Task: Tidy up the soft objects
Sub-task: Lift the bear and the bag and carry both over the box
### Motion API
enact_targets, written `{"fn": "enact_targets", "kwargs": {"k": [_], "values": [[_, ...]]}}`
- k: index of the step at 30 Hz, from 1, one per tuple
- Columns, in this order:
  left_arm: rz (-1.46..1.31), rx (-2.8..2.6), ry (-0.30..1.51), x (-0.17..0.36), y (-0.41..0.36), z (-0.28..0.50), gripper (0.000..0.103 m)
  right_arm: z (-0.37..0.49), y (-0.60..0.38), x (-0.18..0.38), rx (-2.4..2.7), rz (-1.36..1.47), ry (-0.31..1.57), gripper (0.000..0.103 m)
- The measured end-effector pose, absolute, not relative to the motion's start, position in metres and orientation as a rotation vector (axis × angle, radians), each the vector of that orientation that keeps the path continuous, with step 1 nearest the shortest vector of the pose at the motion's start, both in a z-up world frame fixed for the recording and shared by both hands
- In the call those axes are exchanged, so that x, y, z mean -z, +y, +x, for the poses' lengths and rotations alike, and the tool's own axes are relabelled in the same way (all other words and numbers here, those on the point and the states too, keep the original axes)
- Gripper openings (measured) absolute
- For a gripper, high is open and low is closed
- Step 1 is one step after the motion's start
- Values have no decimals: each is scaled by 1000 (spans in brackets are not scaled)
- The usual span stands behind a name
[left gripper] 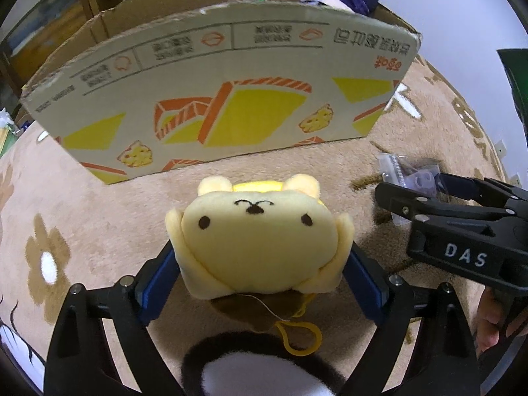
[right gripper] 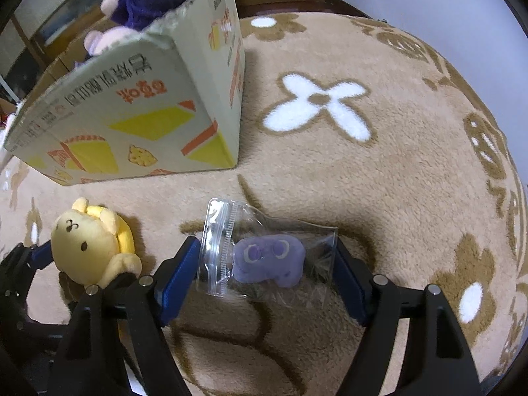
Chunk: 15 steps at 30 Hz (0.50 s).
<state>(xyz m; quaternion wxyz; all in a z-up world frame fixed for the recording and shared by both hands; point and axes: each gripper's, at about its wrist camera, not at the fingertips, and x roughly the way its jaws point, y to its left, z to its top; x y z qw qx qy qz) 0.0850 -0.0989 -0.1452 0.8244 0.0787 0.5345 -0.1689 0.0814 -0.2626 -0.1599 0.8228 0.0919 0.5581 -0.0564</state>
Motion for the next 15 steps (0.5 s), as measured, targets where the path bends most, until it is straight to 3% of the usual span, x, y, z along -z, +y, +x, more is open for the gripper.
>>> {"fn": "enact_targets", "kwargs": {"k": [6, 15], "values": [[130, 301, 1112, 132, -80, 83, 90, 76, -263, 146, 84, 202, 1115, 81], [94, 202, 912, 78, -46, 62, 91, 61, -253, 102, 40, 172, 923, 81]]}}
